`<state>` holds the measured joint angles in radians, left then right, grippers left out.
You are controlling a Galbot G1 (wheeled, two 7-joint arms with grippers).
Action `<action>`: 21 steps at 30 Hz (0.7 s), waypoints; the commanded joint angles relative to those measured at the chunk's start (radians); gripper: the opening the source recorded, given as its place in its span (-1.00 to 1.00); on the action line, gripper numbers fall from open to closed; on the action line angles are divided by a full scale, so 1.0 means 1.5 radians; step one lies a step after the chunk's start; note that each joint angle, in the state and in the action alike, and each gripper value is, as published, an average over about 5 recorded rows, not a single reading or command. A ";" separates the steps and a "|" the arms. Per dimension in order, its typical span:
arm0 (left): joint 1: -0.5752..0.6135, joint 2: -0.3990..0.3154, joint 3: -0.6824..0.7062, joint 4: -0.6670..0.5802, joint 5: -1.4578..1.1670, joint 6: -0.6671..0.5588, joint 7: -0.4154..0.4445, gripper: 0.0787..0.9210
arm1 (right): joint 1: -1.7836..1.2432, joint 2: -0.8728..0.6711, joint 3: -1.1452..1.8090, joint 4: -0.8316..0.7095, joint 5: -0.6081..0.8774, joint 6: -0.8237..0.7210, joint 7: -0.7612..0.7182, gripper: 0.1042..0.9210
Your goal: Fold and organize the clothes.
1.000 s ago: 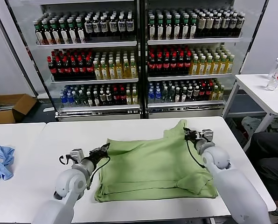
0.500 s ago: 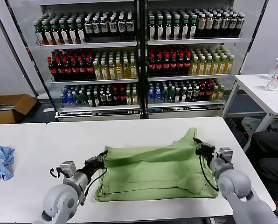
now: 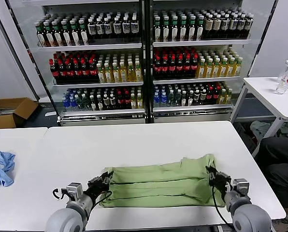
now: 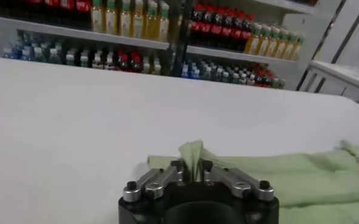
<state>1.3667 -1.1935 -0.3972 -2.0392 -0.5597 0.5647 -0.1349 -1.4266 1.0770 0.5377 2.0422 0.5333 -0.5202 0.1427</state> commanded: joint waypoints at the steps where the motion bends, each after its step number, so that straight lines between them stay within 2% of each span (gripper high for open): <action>1: 0.090 -0.054 0.018 -0.034 0.147 -0.076 -0.082 -0.43 | -0.077 0.020 0.021 0.055 -0.050 -0.014 0.003 -0.26; 8: 0.100 -0.116 0.041 0.011 0.220 -0.115 -0.135 0.06 | -0.099 0.029 0.026 0.064 -0.063 -0.001 0.002 0.21; 14: 0.081 -0.145 0.046 0.053 0.240 -0.134 -0.156 0.47 | -0.108 0.037 0.024 0.068 -0.070 0.005 0.002 0.62; 16: 0.080 -0.150 0.049 0.056 0.235 -0.142 -0.154 0.59 | -0.109 0.039 0.024 0.068 -0.071 0.007 0.003 0.70; 18: 0.079 -0.153 0.052 0.058 0.226 -0.146 -0.149 0.67 | -0.110 0.040 0.024 0.069 -0.071 0.008 0.003 0.75; 21: 0.078 -0.158 0.056 0.066 0.215 -0.151 -0.141 0.57 | -0.112 0.041 0.024 0.069 -0.071 0.011 0.003 0.76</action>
<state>1.4708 -1.3725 -0.3307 -1.9884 -0.2787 0.3925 -0.3161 -1.5728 1.1315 0.5689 2.1321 0.4403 -0.5038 0.1462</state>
